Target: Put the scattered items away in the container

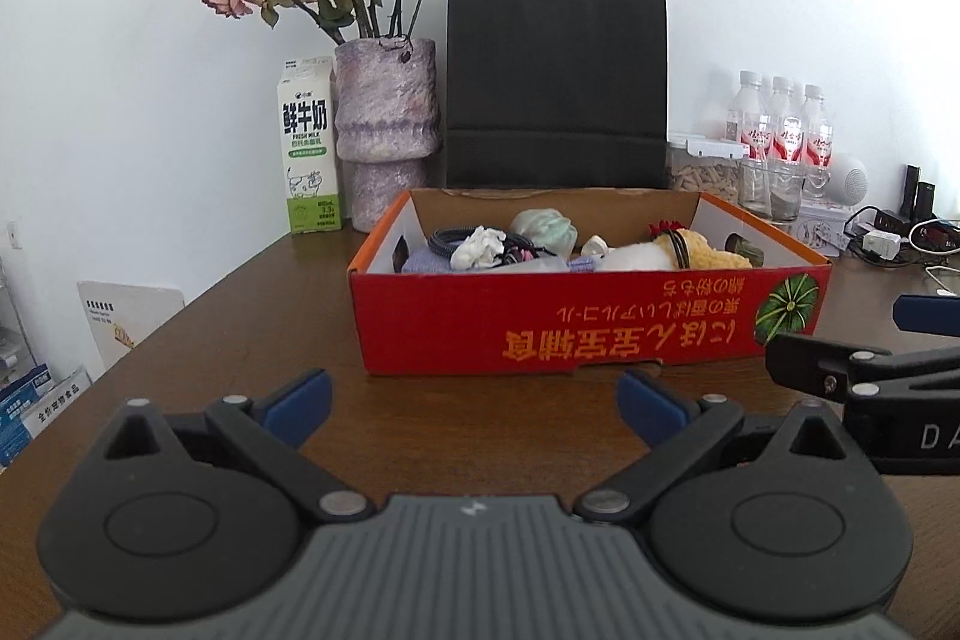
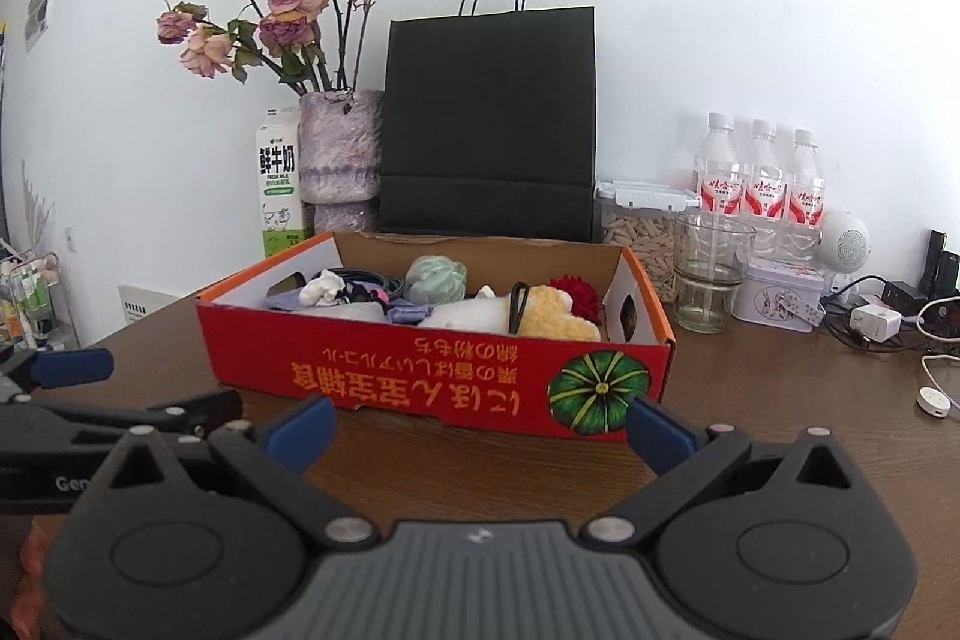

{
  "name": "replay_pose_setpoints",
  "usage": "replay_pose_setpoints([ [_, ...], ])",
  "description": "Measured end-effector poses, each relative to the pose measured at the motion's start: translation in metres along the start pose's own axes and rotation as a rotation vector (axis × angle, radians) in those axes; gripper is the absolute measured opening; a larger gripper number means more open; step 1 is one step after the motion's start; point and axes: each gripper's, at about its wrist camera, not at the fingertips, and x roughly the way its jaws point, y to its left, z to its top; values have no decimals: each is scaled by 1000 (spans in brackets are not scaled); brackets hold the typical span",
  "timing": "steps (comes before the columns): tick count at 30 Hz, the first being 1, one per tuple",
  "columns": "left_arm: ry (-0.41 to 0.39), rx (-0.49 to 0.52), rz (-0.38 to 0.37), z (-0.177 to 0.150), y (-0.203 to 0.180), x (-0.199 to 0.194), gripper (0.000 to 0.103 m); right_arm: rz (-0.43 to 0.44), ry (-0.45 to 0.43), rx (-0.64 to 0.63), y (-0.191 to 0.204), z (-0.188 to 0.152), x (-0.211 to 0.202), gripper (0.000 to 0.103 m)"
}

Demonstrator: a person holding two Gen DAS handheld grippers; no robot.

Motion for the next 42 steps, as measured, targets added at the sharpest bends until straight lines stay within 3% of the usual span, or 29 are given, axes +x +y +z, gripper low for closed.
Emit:
replay_pose_setpoints([
  [9,-16,12,64,-19,-7,-36,103,0,64,21,4,-14,-33,103],
  [42,25,26,56,-21,-5,-28,103,-1,98,15,5,-21,-26,103],
])
